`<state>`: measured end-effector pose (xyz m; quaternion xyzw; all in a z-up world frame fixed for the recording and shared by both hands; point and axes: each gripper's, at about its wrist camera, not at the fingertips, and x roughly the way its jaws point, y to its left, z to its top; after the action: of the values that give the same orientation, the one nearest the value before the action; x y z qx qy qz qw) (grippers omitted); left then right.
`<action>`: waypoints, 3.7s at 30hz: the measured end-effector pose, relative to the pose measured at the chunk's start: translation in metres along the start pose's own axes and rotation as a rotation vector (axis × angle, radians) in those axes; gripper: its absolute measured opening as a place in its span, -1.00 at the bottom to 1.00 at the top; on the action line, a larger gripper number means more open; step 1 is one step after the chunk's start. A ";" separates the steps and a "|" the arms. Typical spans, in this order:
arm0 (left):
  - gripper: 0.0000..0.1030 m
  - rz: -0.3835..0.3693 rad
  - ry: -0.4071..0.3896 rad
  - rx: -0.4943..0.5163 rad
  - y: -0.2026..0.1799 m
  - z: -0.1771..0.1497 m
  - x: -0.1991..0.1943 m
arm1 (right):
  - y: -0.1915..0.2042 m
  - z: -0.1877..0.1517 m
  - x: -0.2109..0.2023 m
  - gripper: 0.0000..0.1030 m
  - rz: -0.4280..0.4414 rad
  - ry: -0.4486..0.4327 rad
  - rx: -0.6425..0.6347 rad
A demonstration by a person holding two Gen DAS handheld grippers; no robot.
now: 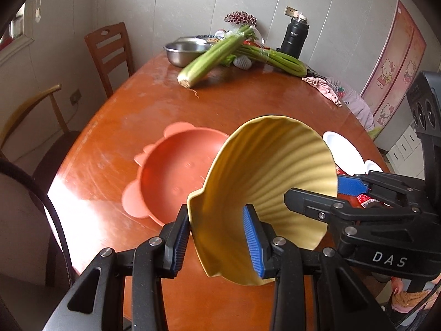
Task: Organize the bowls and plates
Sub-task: 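Carry the yellow shell plate and lower it into the orange plate, then open the left gripper and move it to the steel pan rim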
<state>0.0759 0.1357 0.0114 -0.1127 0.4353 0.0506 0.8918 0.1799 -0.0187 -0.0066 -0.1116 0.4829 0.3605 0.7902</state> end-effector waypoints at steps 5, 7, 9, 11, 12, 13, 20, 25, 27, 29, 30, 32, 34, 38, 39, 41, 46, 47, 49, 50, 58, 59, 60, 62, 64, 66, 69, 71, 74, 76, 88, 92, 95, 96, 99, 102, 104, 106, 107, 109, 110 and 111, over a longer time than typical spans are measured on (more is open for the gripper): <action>-0.26 0.023 -0.030 0.020 0.013 0.012 -0.012 | 0.015 0.015 -0.003 0.07 0.020 -0.022 0.007; -0.26 0.035 -0.041 0.023 0.019 0.018 -0.016 | 0.022 0.022 -0.004 0.07 0.024 -0.033 0.004; -0.27 0.043 -0.047 0.023 0.025 0.022 -0.018 | 0.027 0.027 -0.003 0.07 0.031 -0.036 0.001; -0.27 0.049 -0.053 0.026 0.029 0.026 -0.019 | 0.030 0.032 0.000 0.07 0.039 -0.036 0.001; -0.27 0.049 -0.054 0.026 0.031 0.028 -0.019 | 0.032 0.035 0.001 0.07 0.042 -0.036 0.004; -0.27 0.050 -0.054 0.027 0.034 0.030 -0.018 | 0.032 0.037 0.003 0.07 0.044 -0.035 0.005; -0.28 0.043 -0.041 0.030 0.046 0.039 -0.004 | 0.033 0.051 0.020 0.06 0.042 -0.020 0.033; -0.31 0.034 -0.018 0.023 0.053 0.044 0.012 | 0.028 0.055 0.033 0.06 0.023 -0.016 0.057; -0.31 0.033 -0.015 0.021 0.056 0.045 0.017 | 0.028 0.057 0.037 0.06 0.011 -0.020 0.061; -0.31 0.032 -0.012 0.021 0.057 0.047 0.023 | 0.027 0.059 0.043 0.06 0.001 -0.020 0.066; -0.31 0.030 -0.008 0.019 0.058 0.047 0.025 | 0.026 0.060 0.045 0.06 -0.002 -0.018 0.069; -0.34 0.027 -0.001 0.017 0.060 0.049 0.031 | 0.024 0.061 0.050 0.05 -0.007 -0.013 0.076; -0.36 0.025 0.003 0.020 0.061 0.051 0.038 | 0.022 0.063 0.056 0.04 -0.010 -0.007 0.086; -0.37 0.020 0.041 0.017 0.065 0.052 0.056 | 0.017 0.065 0.071 0.03 -0.038 0.023 0.092; -0.37 0.022 0.044 0.017 0.065 0.051 0.060 | 0.016 0.064 0.075 0.03 -0.043 0.033 0.097; -0.37 0.021 0.046 0.017 0.066 0.052 0.062 | 0.013 0.063 0.079 0.02 -0.036 0.040 0.103; -0.37 0.025 0.034 0.025 0.064 0.053 0.060 | 0.012 0.064 0.081 0.02 -0.050 0.032 0.095; -0.37 0.028 0.029 0.028 0.064 0.052 0.058 | 0.012 0.064 0.081 0.02 -0.052 0.031 0.094; -0.36 0.057 0.022 0.027 0.064 0.051 0.054 | 0.014 0.062 0.078 0.02 -0.070 0.016 0.084; -0.35 0.065 0.012 0.028 0.064 0.050 0.050 | 0.014 0.061 0.073 0.02 -0.097 0.004 0.075; -0.19 0.112 0.025 -0.009 0.082 0.038 0.044 | 0.013 0.037 0.041 0.02 -0.177 -0.047 0.057; -0.19 0.109 0.034 -0.013 0.084 0.037 0.047 | 0.013 0.031 0.040 0.02 -0.178 -0.040 0.052; -0.19 0.104 0.043 -0.016 0.085 0.035 0.050 | 0.013 0.027 0.040 0.02 -0.184 -0.033 0.055; -0.19 0.091 0.058 -0.019 0.086 0.032 0.054 | 0.013 0.018 0.040 0.02 -0.176 -0.030 0.064; -0.19 0.075 0.071 -0.016 0.085 0.031 0.058 | 0.014 0.014 0.043 0.02 -0.170 -0.015 0.071; -0.19 0.068 0.081 -0.009 0.082 0.030 0.062 | 0.019 0.011 0.045 0.02 -0.147 -0.013 0.068; -0.17 0.066 0.088 -0.001 0.078 0.028 0.064 | 0.028 0.008 0.050 0.02 -0.135 -0.001 0.049; -0.17 0.061 0.089 -0.008 0.078 0.028 0.064 | 0.032 0.007 0.052 0.02 -0.128 0.006 0.038; -0.17 0.048 0.090 -0.016 0.081 0.028 0.063 | 0.038 0.006 0.054 0.02 -0.117 0.005 0.022; -0.17 0.042 0.093 -0.018 0.081 0.028 0.064 | 0.042 0.006 0.056 0.02 -0.108 0.007 0.009; -0.17 0.019 0.105 -0.012 0.077 0.031 0.069 | 0.047 0.012 0.067 0.02 -0.127 0.018 -0.026; -0.17 0.019 0.106 -0.015 0.079 0.032 0.069 | 0.052 0.012 0.071 0.03 -0.141 0.022 -0.064; -0.17 0.017 0.098 -0.023 0.081 0.033 0.066 | 0.052 0.011 0.071 0.03 -0.131 0.021 -0.057; -0.17 0.017 0.095 -0.024 0.082 0.034 0.065 | 0.051 0.012 0.070 0.03 -0.127 0.018 -0.052; -0.17 0.033 0.084 -0.023 0.082 0.036 0.060 | 0.047 0.013 0.065 0.02 -0.118 0.005 -0.032; -0.17 0.036 0.072 -0.025 0.081 0.039 0.055 | 0.044 0.015 0.061 0.03 -0.104 -0.005 -0.018; -0.17 0.038 0.063 -0.021 0.080 0.041 0.051 | 0.044 0.016 0.059 0.03 -0.105 -0.009 -0.020; -0.17 0.040 0.056 -0.021 0.078 0.042 0.048 | 0.044 0.016 0.057 0.03 -0.104 -0.008 -0.022; -0.17 0.041 0.051 -0.017 0.076 0.043 0.045 | 0.044 0.016 0.056 0.03 -0.105 -0.011 -0.020; -0.17 0.038 0.041 -0.010 0.072 0.045 0.040 | 0.042 0.016 0.051 0.02 -0.103 -0.025 -0.011; -0.17 0.038 0.037 -0.005 0.070 0.046 0.039 | 0.041 0.016 0.048 0.03 -0.100 -0.036 -0.002; -0.17 0.038 0.033 0.001 0.068 0.047 0.037 | 0.038 0.016 0.043 0.03 -0.096 -0.049 0.012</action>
<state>0.1214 0.2123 -0.0004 -0.1046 0.4522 0.0655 0.8834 0.1772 0.0367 -0.0281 -0.1210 0.4594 0.3221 0.8189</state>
